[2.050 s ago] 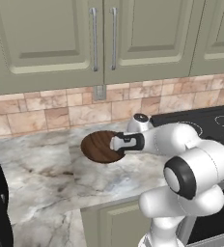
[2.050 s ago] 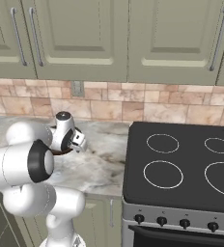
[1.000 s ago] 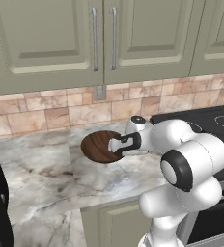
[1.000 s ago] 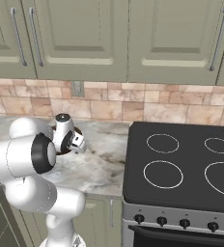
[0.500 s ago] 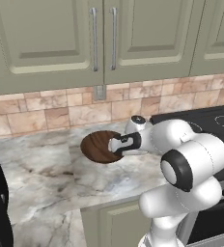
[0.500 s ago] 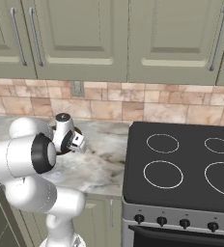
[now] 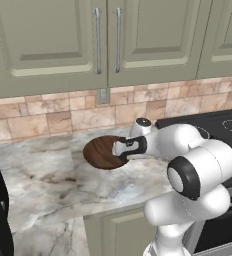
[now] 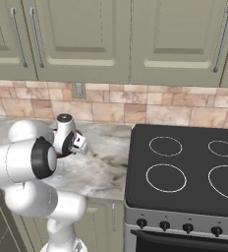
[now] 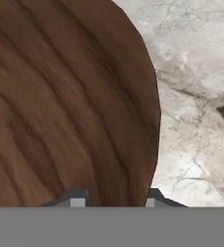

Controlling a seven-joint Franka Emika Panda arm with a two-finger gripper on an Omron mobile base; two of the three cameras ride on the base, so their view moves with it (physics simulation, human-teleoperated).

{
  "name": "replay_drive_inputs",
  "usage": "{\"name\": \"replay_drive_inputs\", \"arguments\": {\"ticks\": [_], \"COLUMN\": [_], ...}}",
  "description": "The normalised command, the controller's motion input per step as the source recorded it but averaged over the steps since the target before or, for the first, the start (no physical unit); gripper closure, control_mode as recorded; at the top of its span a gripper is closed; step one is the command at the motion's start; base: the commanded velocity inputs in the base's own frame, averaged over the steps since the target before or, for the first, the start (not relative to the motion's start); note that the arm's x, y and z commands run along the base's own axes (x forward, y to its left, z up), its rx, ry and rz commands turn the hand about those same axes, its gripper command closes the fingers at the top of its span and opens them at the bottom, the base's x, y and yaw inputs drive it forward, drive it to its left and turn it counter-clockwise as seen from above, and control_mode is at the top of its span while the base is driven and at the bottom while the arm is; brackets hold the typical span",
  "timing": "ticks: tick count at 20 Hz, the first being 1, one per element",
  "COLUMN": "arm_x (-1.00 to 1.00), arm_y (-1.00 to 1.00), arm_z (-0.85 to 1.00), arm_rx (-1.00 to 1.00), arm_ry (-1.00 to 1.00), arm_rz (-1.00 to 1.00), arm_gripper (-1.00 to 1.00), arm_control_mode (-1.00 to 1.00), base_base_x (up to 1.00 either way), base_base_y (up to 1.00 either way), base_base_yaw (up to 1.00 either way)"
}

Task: Pick the cup and bowl from the counter and place them on the counter next to the sink.

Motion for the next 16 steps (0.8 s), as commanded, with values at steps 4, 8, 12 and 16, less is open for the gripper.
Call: {"name": "replay_drive_inputs", "arguments": {"ticks": [4, 8, 12, 16], "arm_x": [-0.09, -0.24, -0.3, -0.13], "arm_y": [-0.15, -0.28, -0.32, -0.44], "arm_z": [0.27, 0.13, 0.12, 0.11], "arm_rx": [0.0, 0.0, 0.02, 0.05], "arm_ry": [0.02, 0.05, 0.06, 0.13], "arm_rz": [0.0, 0.0, 0.0, -0.1], "arm_gripper": [1.0, 1.0, 1.0, 1.0], "arm_control_mode": [-1.0, -1.0, -1.0, -1.0], "base_base_x": [0.0, 0.0, 0.0, 0.0], "base_base_y": [0.0, 0.0, 0.0, 0.0], "base_base_yaw": [0.0, 0.0, 0.0, 0.0]}}
